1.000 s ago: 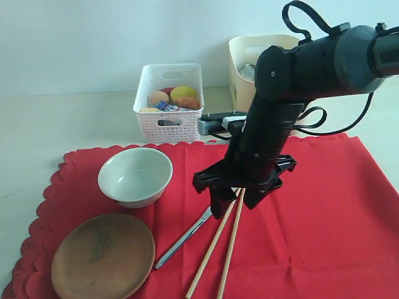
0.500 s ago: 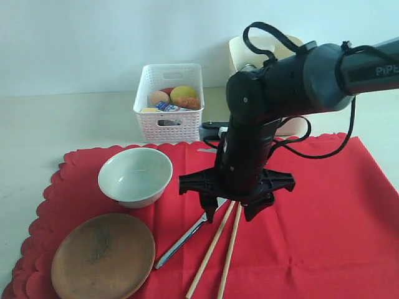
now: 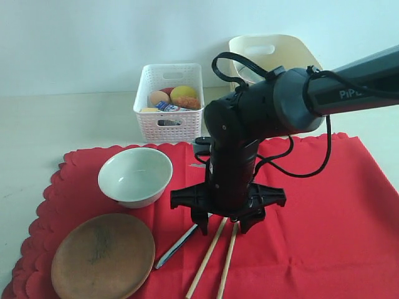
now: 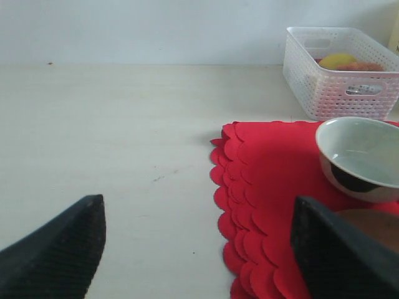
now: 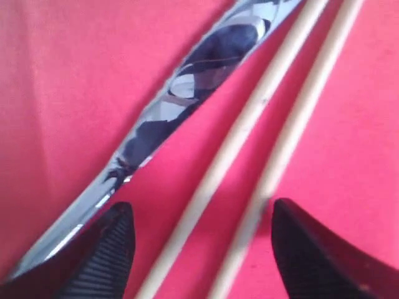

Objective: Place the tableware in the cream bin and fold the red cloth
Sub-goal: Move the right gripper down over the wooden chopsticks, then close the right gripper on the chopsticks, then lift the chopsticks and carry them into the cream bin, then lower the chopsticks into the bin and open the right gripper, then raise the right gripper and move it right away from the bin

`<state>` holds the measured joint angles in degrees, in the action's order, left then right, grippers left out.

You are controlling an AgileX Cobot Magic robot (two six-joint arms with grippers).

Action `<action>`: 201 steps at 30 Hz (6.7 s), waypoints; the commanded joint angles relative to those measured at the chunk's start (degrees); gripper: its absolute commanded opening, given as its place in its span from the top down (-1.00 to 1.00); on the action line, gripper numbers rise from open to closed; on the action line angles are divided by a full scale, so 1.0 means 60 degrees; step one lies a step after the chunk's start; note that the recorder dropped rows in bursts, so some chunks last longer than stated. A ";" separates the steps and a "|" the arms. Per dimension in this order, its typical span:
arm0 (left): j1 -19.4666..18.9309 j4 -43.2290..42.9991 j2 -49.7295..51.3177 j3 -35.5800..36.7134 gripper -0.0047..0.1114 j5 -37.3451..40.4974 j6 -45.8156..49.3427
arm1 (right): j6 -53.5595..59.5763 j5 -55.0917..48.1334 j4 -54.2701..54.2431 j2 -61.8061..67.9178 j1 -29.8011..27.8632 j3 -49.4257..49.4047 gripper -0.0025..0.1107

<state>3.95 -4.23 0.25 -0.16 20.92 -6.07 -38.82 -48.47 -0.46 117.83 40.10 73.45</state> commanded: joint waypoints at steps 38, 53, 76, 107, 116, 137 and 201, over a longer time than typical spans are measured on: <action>0.0051 -0.0014 -0.0042 0.0027 -0.42 -0.0109 -0.0022 | 0.0031 0.0172 0.0865 -0.1817 0.0039 -0.0784 0.96; 0.0051 -0.0014 -0.0042 0.0027 -0.42 -0.0109 -0.0022 | 0.0880 0.0505 0.2704 -0.4102 -0.1113 -0.0726 0.96; 0.0051 -0.0014 -0.0042 0.0027 -0.42 -0.0109 -0.0022 | 0.4185 0.4434 0.2594 -0.0492 -0.4057 0.4968 0.96; 0.0051 -0.0014 -0.0042 0.0027 -0.42 -0.0109 -0.0022 | 0.6918 0.1116 0.1813 0.0933 -0.4811 0.7070 0.20; 0.0051 -0.0014 -0.0042 0.0027 -0.42 -0.0109 -0.0022 | 0.7765 -0.0876 0.0151 -0.0289 -0.4793 0.6806 0.96; 0.0051 -0.0014 -0.0042 0.0027 -0.42 -0.0109 -0.0022 | 0.9520 0.1877 -0.0671 -0.5254 -0.4793 0.0357 0.96; 0.0051 -0.0014 -0.0042 0.0027 -0.42 -0.0109 -0.0022 | 0.9694 0.5110 -0.1929 -0.8747 -0.4793 -0.3420 0.96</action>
<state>3.95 -4.23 0.25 -0.16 20.92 -6.07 18.90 -18.17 -11.89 64.17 11.49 53.20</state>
